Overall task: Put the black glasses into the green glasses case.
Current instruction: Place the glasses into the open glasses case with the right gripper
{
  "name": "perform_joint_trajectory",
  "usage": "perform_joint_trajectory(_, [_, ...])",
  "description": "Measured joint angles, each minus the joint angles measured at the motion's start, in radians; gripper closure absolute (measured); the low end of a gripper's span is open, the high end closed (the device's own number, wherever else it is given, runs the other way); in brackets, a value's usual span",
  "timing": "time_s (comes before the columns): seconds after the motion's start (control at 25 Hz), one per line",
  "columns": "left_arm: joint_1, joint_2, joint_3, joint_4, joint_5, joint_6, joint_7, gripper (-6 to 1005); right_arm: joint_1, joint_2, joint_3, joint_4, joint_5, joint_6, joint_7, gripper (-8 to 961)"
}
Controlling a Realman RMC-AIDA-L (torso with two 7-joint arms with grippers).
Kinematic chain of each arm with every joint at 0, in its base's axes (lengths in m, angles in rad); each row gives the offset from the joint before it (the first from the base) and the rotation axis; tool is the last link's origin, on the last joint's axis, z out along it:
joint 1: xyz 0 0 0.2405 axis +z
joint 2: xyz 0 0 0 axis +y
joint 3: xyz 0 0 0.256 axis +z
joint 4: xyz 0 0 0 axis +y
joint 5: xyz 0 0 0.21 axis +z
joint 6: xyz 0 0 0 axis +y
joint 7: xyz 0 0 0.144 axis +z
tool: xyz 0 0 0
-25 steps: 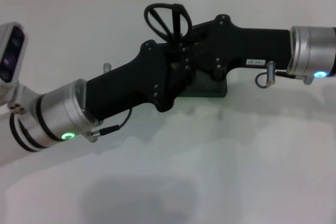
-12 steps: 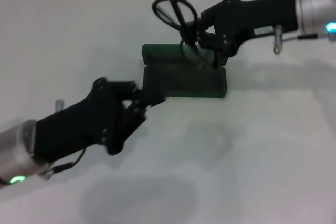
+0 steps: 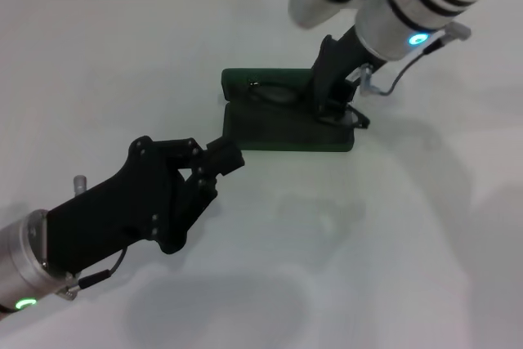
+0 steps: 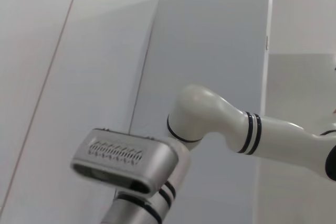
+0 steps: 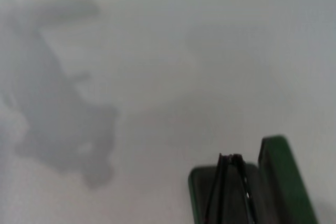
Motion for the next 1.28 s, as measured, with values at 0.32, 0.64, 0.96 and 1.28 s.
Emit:
perform_joint_trajectory(0.32, [0.005,-0.002,-0.001,-0.002,0.006,-0.005,0.000,958,0.050,0.000,-0.138,0.058,0.005,0.127,-0.002,848])
perform_joint_trajectory(0.64, [0.001,-0.001,-0.001,-0.002,0.002,-0.007,-0.004,957,0.037,0.001,-0.287,0.060,0.047,0.251,0.000,848])
perform_joint_trajectory(0.96, [0.005,0.000,-0.001,-0.002,0.000,-0.007,0.000,957,0.046,0.001,-0.337,0.073,0.063,0.293,0.001,849])
perform_joint_trajectory(1.28, [0.008,-0.001,-0.001,-0.002,0.000,-0.007,0.002,958,0.044,0.001,-0.368,0.075,0.063,0.311,0.004,849])
